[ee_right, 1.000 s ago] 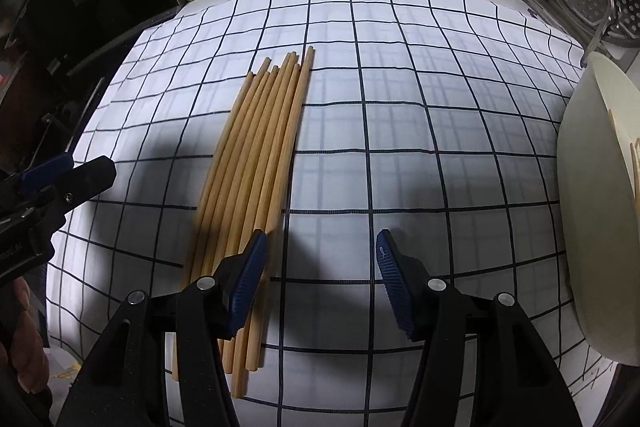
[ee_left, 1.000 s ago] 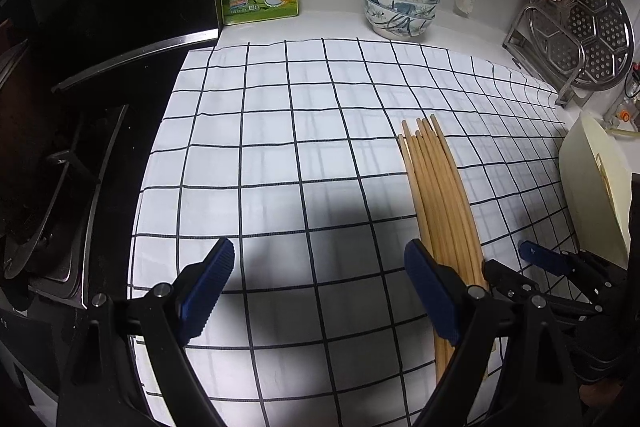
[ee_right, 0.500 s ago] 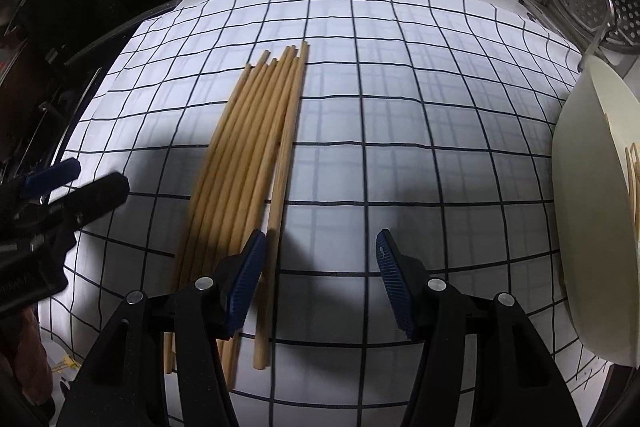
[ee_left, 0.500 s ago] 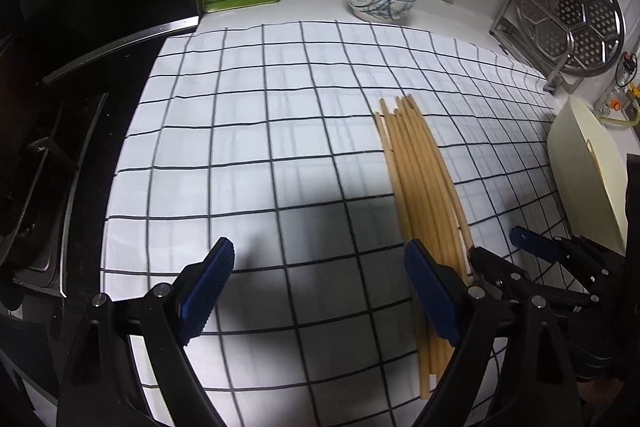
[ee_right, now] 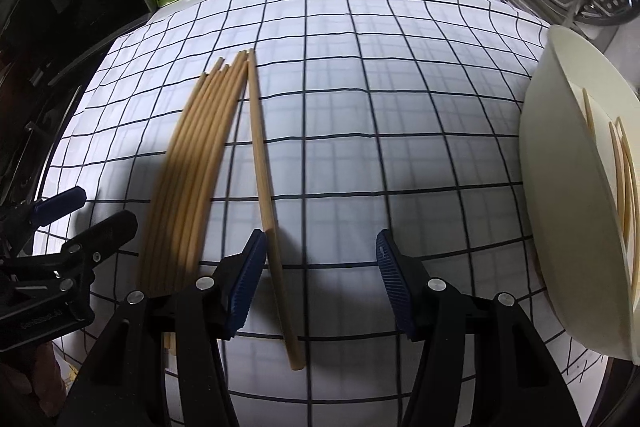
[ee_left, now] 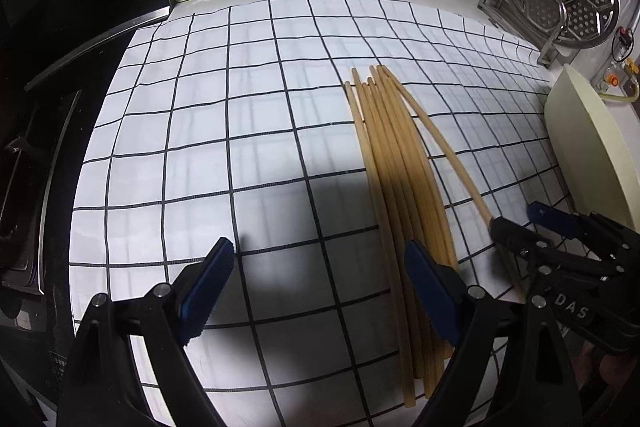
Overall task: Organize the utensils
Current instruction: 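Lower both open tools onto the chopstick bundle, separating single chopsticks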
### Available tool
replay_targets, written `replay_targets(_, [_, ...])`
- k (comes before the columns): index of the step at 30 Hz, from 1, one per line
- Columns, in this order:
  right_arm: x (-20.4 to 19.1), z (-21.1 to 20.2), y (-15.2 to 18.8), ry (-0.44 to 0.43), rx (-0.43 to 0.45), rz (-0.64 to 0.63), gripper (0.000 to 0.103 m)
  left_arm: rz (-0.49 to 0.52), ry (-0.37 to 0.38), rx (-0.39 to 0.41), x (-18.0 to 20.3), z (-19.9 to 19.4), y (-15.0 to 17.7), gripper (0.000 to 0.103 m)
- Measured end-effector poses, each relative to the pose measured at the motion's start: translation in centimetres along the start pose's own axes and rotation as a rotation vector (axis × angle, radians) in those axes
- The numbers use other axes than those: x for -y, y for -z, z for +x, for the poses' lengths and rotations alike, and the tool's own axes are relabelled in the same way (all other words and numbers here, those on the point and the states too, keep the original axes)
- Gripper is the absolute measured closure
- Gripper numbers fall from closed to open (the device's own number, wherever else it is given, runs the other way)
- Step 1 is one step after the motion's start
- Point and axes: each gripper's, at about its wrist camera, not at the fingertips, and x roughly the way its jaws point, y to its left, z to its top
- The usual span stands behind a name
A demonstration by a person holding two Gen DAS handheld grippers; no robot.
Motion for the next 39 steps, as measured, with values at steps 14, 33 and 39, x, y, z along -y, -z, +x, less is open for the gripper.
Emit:
replay_targets(14, [-0.1, -0.2, -0.1, -0.014, 0.013, 0.007, 0.049, 0.015, -0.024, -0.021, 0.3, 0.8, 0.3, 0.018])
replay_targets(33, [-0.8, 0.2, -0.7, -0.011, 0.035, -0.038, 0.049, -0.009, -0.103, -0.001, -1.1, 1.6, -0.4, 0.015])
replay_targets(39, [-2.1, 1.4, -1.5, 0.026, 0.055, -0.122, 0.049, -0.016, -0.104, 0.019, -1.0, 2.0, -1.5, 0.025])
